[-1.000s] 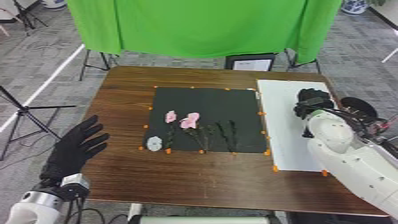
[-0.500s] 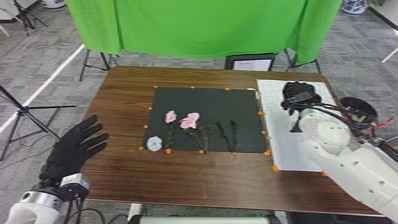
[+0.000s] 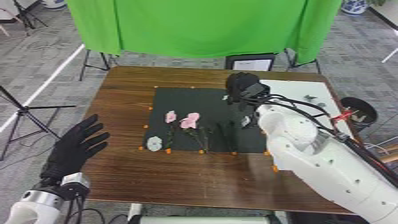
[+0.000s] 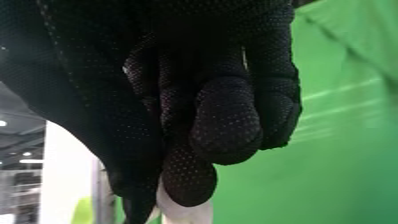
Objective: Arrange flowers
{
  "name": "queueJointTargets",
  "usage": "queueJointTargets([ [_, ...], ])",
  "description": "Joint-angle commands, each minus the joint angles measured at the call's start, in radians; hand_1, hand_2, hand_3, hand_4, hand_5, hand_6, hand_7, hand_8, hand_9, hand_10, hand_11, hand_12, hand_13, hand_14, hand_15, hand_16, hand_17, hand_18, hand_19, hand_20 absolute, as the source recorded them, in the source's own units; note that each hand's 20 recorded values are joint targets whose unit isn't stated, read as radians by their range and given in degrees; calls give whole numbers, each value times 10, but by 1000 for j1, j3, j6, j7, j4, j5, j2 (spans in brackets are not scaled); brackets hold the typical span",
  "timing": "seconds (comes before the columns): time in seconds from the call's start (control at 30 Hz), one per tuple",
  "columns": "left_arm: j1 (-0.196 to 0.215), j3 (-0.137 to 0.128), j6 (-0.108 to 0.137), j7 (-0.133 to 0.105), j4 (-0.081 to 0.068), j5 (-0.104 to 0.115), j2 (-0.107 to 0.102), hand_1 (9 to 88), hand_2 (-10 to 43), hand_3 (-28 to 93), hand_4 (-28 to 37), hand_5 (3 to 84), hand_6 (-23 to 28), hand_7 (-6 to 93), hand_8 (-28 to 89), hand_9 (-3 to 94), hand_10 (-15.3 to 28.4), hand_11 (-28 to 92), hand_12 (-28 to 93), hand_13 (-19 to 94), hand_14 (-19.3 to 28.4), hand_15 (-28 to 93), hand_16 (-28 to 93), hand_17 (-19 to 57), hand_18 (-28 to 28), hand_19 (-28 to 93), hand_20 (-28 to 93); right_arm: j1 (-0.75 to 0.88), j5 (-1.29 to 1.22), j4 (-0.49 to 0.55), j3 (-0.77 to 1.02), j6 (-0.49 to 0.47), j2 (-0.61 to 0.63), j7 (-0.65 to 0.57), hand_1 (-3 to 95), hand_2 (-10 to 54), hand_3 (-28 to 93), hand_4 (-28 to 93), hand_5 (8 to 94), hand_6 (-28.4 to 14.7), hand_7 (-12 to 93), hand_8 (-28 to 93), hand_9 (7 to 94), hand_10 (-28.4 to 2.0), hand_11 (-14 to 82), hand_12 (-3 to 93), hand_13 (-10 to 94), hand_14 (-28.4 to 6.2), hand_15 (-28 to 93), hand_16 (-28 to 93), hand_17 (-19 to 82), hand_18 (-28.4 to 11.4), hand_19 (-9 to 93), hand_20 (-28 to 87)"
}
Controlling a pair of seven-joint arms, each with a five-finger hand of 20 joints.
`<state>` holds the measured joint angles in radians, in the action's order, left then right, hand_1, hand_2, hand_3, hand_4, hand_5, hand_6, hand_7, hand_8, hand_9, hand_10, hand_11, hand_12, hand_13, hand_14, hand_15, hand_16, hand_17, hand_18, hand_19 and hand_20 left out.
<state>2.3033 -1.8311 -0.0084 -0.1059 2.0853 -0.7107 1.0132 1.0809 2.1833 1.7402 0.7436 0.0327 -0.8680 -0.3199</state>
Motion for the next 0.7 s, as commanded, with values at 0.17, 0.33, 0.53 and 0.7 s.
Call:
queueJointTargets([
  [0.17, 4, 0, 2, 7, 2, 2, 5, 254, -12, 716, -283, 264, 40, 193, -108, 229, 119, 199, 167, 187, 165, 331, -9, -96, 217, 405, 95, -4, 16, -2, -80, -81, -70, 29, 454, -95, 878, -214, 720, 24, 500, -40, 861, -61, 238, 540, 752, -51, 641, 387, 329, -179, 806, 434],
  [0.33, 1, 4, 2, 8, -1, 2, 4, 254, -12, 716, -283, 264, 40, 193, -108, 229, 118, 198, 167, 187, 165, 331, -8, -96, 217, 406, 96, -3, 21, -7, -94, -82, -82, 32, 452, -95, 878, -214, 721, 25, 501, -41, 862, -62, 237, 539, 750, -52, 648, 379, 328, -178, 804, 433],
  [0.53, -8, 8, -4, 14, -5, 2, 1, 254, -13, 715, -283, 264, 40, 192, -107, 230, 119, 198, 167, 187, 165, 331, -8, -96, 217, 405, 95, -12, 45, -32, -109, -74, -97, 17, 438, -95, 876, -229, 703, 25, 513, -14, 853, -62, 239, 548, 728, -56, 673, 375, 315, -178, 800, 436],
  [0.7, -6, 6, -3, 15, -4, 2, -2, 254, -12, 716, -283, 264, 39, 193, -108, 229, 119, 197, 166, 187, 165, 331, -8, -96, 217, 405, 95, -12, 48, -41, -105, -65, -93, -1, 435, -95, 872, -247, 691, 23, 519, -7, 840, -62, 249, 550, 718, -59, 693, 349, 312, -177, 798, 439],
])
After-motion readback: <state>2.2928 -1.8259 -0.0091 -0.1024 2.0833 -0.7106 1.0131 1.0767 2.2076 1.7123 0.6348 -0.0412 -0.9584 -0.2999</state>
